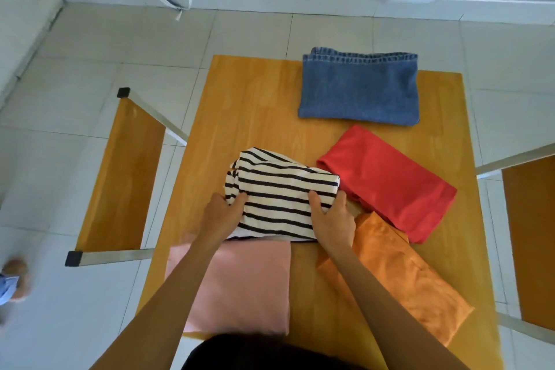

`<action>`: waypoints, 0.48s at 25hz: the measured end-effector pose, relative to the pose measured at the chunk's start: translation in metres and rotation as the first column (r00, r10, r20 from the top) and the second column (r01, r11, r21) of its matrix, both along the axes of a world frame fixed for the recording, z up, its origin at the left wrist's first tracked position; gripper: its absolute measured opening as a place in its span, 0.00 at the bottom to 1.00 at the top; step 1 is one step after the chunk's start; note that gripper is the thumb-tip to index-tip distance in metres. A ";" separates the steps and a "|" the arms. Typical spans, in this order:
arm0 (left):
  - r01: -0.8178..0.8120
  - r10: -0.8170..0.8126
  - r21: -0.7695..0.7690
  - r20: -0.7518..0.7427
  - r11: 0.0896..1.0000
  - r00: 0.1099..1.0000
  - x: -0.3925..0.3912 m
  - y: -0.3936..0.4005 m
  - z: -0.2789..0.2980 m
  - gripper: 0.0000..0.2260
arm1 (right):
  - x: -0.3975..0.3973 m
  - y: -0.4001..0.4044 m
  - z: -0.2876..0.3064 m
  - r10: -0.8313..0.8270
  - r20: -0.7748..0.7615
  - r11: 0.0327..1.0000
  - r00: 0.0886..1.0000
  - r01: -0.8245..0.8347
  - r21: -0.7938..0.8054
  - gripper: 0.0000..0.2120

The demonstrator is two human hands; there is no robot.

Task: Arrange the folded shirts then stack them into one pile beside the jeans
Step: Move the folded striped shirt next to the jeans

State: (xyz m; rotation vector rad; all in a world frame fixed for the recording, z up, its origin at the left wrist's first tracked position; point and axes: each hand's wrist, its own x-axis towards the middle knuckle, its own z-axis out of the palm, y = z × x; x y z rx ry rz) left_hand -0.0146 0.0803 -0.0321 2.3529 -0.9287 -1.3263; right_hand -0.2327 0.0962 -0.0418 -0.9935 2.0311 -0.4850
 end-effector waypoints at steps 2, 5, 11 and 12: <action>-0.042 0.043 0.018 -0.073 0.999 0.996 0.000 -0.001 0.004 0.25 | -0.001 -0.003 0.002 -0.020 0.071 1.000 0.997 0.020 0.004 0.21; -0.010 0.001 -0.046 -0.173 0.999 0.985 0.006 -0.004 0.009 0.25 | -0.001 -0.007 0.007 -0.028 0.159 1.000 0.987 0.027 0.005 0.20; -0.045 -0.005 -0.181 -0.266 0.983 0.964 0.050 -0.055 0.032 0.17 | 0.027 -0.049 0.021 0.067 0.284 0.997 0.957 -0.057 -0.046 0.20; -0.050 -0.004 -0.198 -0.264 0.979 0.964 0.059 -0.071 0.035 0.18 | 0.034 -0.066 0.024 0.079 0.306 0.996 0.949 -0.061 -0.071 0.20</action>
